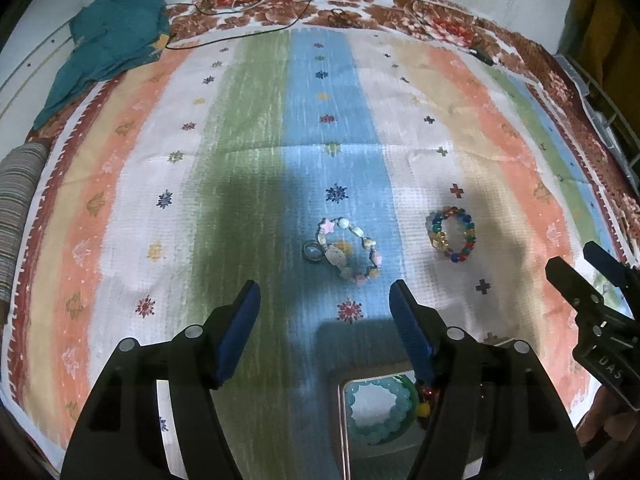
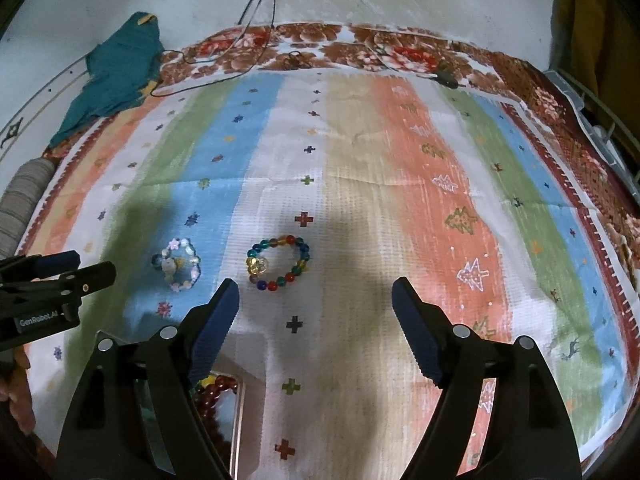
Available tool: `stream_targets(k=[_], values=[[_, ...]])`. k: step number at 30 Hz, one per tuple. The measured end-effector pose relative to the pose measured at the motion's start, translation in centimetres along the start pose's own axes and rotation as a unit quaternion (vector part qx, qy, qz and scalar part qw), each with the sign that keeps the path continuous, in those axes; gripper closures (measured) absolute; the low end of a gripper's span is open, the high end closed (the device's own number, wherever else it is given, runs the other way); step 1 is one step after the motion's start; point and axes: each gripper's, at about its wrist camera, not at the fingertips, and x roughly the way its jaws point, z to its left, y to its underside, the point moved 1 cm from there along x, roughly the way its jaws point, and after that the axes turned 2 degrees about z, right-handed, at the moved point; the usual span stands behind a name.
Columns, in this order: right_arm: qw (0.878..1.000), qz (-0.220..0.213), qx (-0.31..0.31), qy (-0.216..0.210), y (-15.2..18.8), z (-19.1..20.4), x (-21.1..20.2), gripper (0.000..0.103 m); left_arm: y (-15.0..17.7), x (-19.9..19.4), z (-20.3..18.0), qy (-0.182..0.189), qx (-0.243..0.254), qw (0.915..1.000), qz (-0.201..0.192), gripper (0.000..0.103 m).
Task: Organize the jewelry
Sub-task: 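Move the left tool to the pink shell bracelet while the right approaches the multicolour bracelet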
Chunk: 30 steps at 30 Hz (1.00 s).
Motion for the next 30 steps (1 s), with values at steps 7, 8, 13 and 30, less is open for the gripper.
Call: stream_targets(k=[7, 8, 13, 30], values=[[1.0, 0.011, -0.001, 0.002, -0.7, 0.0, 1.6, 0.024, -0.5, 0.6, -0.4, 0.007, 0.006, 1.0, 0.004, 0.034], [1.0, 0.013, -0.001, 0.002, -0.8, 0.0, 1.8, 0.024, -0.5, 0.9, -0.4, 0.007, 0.005, 0.9999, 0.006, 0.034], [1.0, 0.027, 0.003, 0.002, -1.1, -0.1, 3.3, 0.024, -1.0, 1.9, 0.0, 0.011, -0.003, 0.9998, 0.018, 0.034], [0.998, 0.061, 0.005, 0.009, -1.9, -0.1, 7.2, 0.024, -2.0, 6.2, 0.2, 0.015, -0.003, 0.9979, 0.063, 0.034]])
